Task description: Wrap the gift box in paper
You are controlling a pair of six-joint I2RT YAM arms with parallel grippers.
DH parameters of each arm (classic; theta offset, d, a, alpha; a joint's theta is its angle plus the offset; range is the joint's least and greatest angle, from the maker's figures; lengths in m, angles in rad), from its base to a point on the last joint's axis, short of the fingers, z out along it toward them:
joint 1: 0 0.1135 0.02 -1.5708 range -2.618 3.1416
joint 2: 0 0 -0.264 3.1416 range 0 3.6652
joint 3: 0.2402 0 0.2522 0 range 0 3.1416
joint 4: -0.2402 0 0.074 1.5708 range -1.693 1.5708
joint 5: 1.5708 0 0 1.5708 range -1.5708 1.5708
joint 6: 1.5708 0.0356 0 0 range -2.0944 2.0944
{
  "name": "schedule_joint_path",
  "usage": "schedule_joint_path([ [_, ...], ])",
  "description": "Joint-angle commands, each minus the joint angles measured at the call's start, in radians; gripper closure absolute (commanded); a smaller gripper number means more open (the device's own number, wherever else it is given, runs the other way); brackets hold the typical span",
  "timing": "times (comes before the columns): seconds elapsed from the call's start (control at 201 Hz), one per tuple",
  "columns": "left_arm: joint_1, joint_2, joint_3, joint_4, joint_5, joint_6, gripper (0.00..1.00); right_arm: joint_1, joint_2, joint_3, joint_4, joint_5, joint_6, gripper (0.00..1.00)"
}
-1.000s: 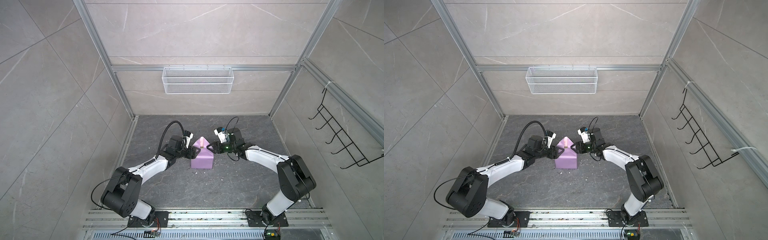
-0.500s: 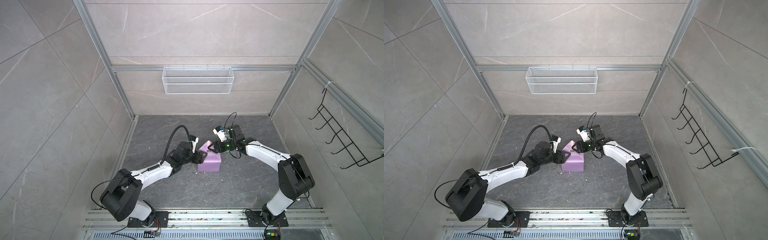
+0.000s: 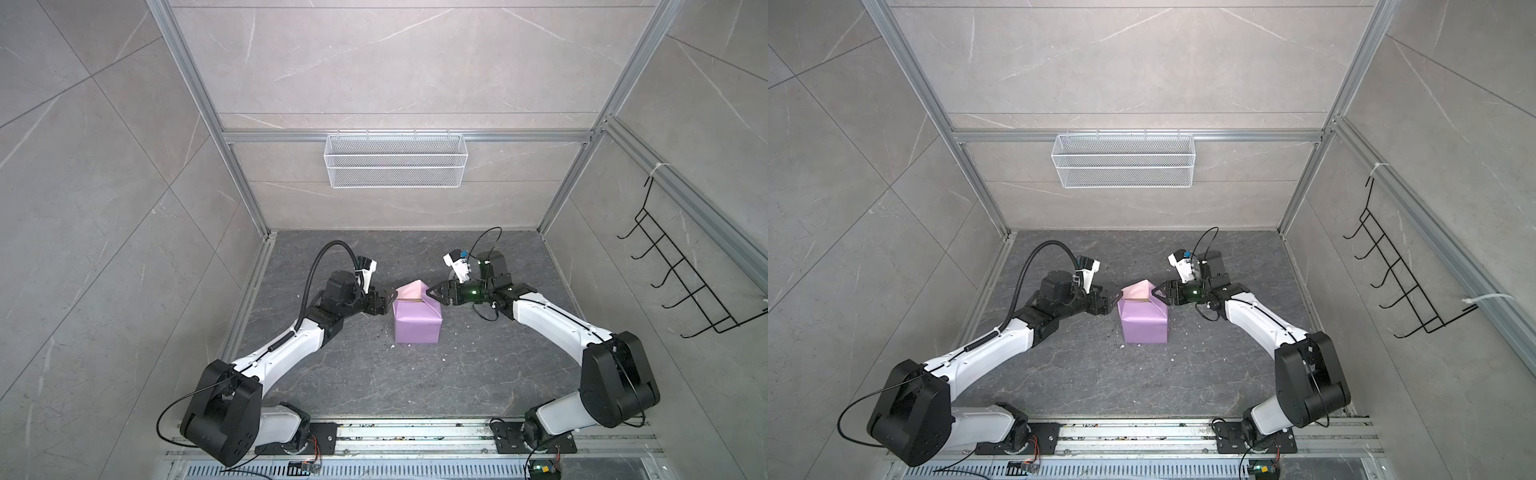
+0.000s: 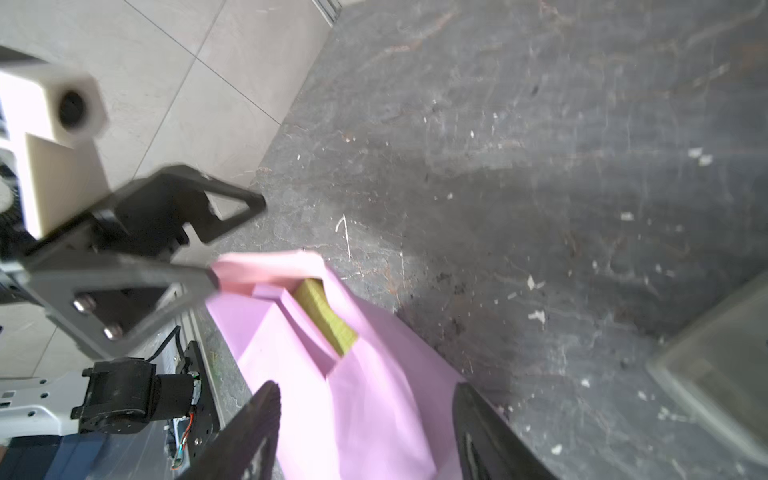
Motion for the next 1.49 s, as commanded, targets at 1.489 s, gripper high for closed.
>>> schedule_joint_path([
  [1.489,-0.072,0.159,0.056,0.012,0.068,0.001,0.20,0.027,0.029,-0.113,0.044,0.096,0.063,0.44],
])
